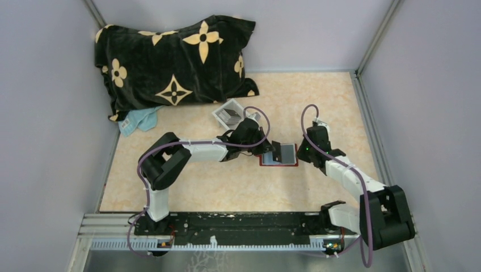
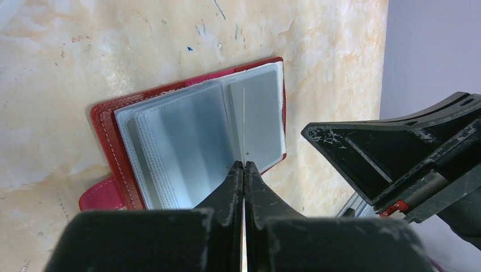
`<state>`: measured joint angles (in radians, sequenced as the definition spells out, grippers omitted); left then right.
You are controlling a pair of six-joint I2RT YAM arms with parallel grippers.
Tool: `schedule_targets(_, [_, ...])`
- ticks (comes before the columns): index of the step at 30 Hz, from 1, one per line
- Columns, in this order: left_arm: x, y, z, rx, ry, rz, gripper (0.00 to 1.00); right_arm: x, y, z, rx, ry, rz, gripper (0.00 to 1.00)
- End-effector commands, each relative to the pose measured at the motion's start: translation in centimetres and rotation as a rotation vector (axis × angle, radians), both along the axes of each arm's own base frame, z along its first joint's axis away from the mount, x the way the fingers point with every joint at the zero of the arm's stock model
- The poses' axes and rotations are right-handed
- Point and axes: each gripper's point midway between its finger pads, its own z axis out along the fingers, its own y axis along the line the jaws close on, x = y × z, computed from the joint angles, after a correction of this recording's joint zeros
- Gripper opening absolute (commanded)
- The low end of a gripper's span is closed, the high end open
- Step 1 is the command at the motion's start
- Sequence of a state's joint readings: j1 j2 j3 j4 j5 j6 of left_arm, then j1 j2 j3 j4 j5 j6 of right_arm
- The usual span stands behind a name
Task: Put the credit cards into the card holder
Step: Insert the credit card into the card holder.
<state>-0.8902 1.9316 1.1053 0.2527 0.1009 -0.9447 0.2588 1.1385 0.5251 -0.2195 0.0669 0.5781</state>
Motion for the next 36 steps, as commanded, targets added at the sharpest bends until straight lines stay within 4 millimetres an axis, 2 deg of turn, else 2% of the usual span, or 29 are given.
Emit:
schedule_targets(1, [0.3, 0.2, 0.9, -0.007, -0.032, -0.009, 0.0, 2.1, 1.3, 1.7, 0.037, -0.064, 0.039, 0.0])
schedule_targets(18, [0.5, -0.2, -0.2, -0.02, -0.004, -0.008, 0.0, 2.2, 1.5, -0.6, 0.027, -0.008, 0.041, 0.0])
schedule_targets(36, [0.4, -0.1, -1.6, 0.001, 0.038, 0.01, 0.0, 1.5, 1.3, -1.5, 0.022, 0.012, 0.035, 0.0])
